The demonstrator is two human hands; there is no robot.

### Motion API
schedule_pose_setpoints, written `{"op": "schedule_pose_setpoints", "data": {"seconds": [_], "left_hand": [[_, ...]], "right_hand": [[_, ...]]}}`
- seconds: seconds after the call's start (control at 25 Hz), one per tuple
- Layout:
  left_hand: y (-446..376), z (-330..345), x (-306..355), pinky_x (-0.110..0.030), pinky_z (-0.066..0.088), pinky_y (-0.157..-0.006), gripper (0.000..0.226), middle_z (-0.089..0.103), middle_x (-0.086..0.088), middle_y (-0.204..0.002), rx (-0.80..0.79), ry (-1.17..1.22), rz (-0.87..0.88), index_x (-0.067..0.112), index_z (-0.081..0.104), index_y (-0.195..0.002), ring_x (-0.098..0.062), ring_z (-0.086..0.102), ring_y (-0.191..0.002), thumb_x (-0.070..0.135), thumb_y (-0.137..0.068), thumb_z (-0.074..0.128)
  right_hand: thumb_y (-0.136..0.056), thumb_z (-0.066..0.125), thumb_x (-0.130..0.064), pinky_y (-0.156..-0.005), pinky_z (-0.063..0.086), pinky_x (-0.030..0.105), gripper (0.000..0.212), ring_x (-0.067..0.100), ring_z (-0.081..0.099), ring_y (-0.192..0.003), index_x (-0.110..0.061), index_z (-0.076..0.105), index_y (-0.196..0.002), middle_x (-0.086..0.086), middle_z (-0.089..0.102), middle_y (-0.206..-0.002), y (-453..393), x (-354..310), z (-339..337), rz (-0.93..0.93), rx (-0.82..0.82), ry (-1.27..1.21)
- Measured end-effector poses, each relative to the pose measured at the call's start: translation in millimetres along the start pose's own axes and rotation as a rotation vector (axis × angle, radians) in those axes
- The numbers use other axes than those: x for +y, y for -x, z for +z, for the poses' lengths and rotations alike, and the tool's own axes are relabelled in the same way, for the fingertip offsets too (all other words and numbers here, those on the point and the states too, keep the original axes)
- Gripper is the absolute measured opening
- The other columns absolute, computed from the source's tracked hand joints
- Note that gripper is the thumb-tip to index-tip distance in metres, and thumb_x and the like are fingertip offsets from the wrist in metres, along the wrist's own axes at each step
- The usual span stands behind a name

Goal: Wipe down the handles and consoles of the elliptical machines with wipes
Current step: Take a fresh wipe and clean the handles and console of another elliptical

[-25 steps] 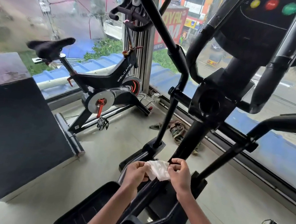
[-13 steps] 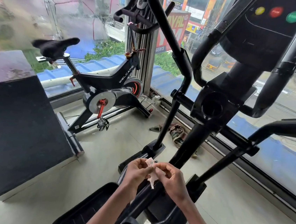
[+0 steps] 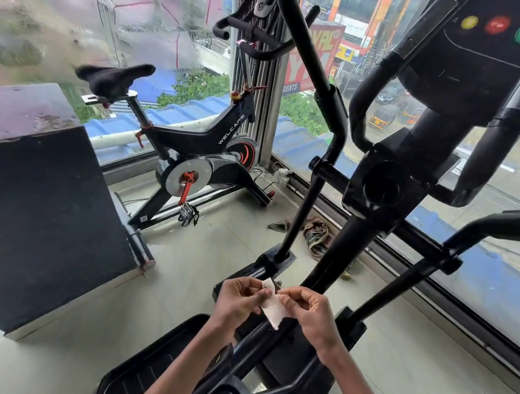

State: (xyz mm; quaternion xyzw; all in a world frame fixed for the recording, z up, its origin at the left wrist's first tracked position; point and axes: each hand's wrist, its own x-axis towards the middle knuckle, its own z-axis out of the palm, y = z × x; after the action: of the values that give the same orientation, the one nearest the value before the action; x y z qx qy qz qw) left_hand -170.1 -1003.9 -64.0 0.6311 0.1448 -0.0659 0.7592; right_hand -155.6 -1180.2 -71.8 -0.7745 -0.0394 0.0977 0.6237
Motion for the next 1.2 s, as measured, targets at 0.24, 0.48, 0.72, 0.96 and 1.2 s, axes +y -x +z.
{"op": "schedule_pose_setpoints", "data": {"seconds": [0.24,0.48,0.72,0.96,1.2], "left_hand": [[-1,-9,-6,-0.023,0.046,-0.057,0.011,0.059,0.002,-0.065,-0.003,-0.316,-0.019,0.018,0.076,-0.078,-0.011,0.05,-0.061,0.008,-0.083,0.076],[4,17,-6,-0.028,0.051,-0.064,0.013,0.071,-0.011,-0.092,0.178,-0.048,-0.202,0.008,0.057,-0.1,-0.017,0.066,-0.071,0.015,-0.102,0.046],[15,22,-3,-0.029,0.048,-0.061,0.035,0.069,-0.009,-0.076,0.179,0.168,-0.302,0.006,0.063,-0.094,-0.015,0.059,-0.056,0.04,-0.089,0.07],[27,29,-18,-0.025,0.046,-0.055,0.022,0.068,-0.004,-0.068,0.046,0.092,-0.416,0.004,0.068,-0.093,-0.011,0.056,-0.053,0.018,-0.08,0.08],[28,27,-7,-0.022,0.051,-0.057,0.01,0.075,-0.01,-0.077,0.121,0.049,-0.2,0.001,0.069,-0.094,-0.017,0.072,-0.065,0.0,-0.085,0.072]], "right_hand": [[-0.101,0.057,-0.017,-0.078,0.057,0.037,0.011,0.019,0.064,-0.081,-0.012,0.066,-0.099,0.006,0.071,-0.093,-2,8,-12,0.149,0.204,-0.04],[-0.104,0.053,-0.02,-0.065,0.058,0.032,0.012,0.016,0.065,-0.073,-0.011,0.061,-0.104,0.009,0.068,-0.09,2,3,4,0.252,0.27,-0.149],[-0.103,0.054,-0.022,-0.073,0.06,0.045,0.017,0.025,0.071,-0.082,-0.008,0.062,-0.11,0.015,0.074,-0.1,9,-3,5,0.3,0.25,-0.296],[-0.102,0.056,-0.029,-0.08,0.058,0.05,0.028,0.032,0.067,-0.082,-0.005,0.061,-0.115,0.022,0.073,-0.1,10,-1,5,0.367,0.267,-0.396],[-0.078,0.082,-0.047,-0.077,0.063,0.038,0.059,0.022,0.069,-0.086,-0.012,0.061,-0.12,0.011,0.072,-0.098,22,9,1,0.511,0.049,-0.235]]}}
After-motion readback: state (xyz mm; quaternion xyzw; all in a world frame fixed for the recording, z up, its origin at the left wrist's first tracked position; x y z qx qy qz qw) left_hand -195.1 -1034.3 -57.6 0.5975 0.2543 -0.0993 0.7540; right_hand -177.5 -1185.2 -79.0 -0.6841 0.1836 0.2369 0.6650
